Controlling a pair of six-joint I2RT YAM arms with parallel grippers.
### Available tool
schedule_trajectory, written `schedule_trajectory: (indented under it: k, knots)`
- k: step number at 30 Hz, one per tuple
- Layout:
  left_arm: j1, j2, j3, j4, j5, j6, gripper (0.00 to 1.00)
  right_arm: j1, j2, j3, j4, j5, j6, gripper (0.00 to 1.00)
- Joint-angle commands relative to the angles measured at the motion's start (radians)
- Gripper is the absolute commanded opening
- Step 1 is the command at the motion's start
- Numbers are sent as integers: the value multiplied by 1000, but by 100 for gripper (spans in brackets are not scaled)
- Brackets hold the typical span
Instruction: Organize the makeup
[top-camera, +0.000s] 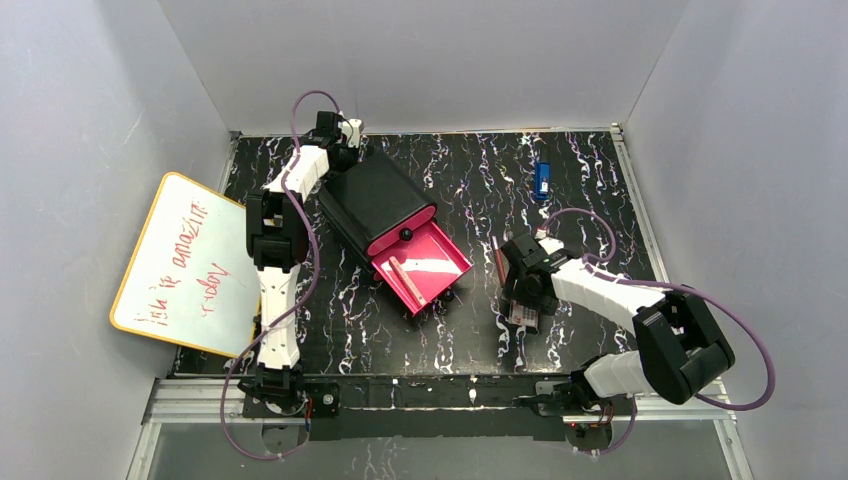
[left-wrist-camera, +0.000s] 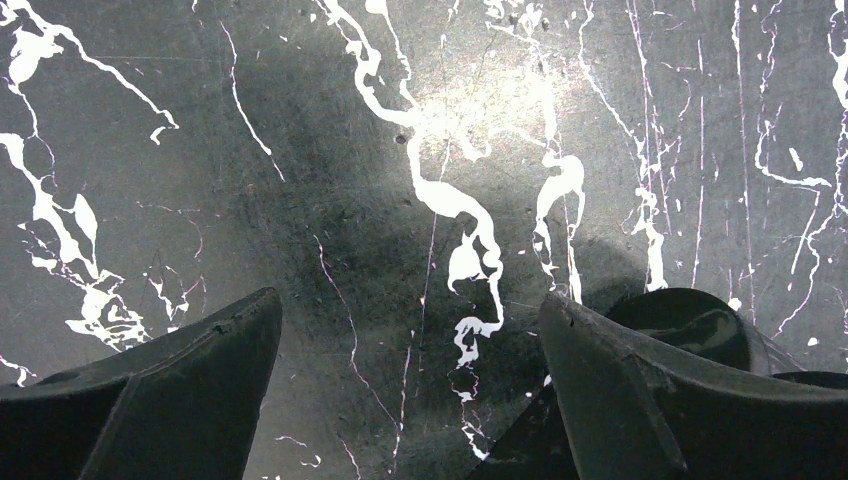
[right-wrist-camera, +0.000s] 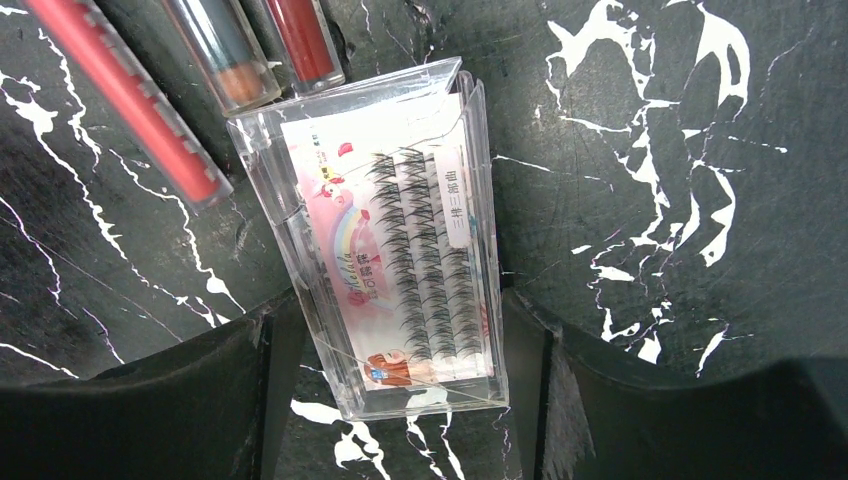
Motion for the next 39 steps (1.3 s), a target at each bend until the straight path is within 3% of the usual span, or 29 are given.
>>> schedule_trajectory:
  k: [1, 7, 25, 39]
  knots:
    - [-20, 13, 27, -45, 42, 1, 98, 15, 105, -85, 78, -74, 51, 70]
    - [-20, 14, 28, -47, 43, 1, 98, 19, 97, -79, 63, -64, 49, 70]
    - [-20, 16, 31, -47, 48, 0, 98, 72, -29, 116, -201, 80, 32, 70]
    - [-20, 17, 32, -47, 50, -2, 98, 194, -10, 302, -345, 158, 73, 70]
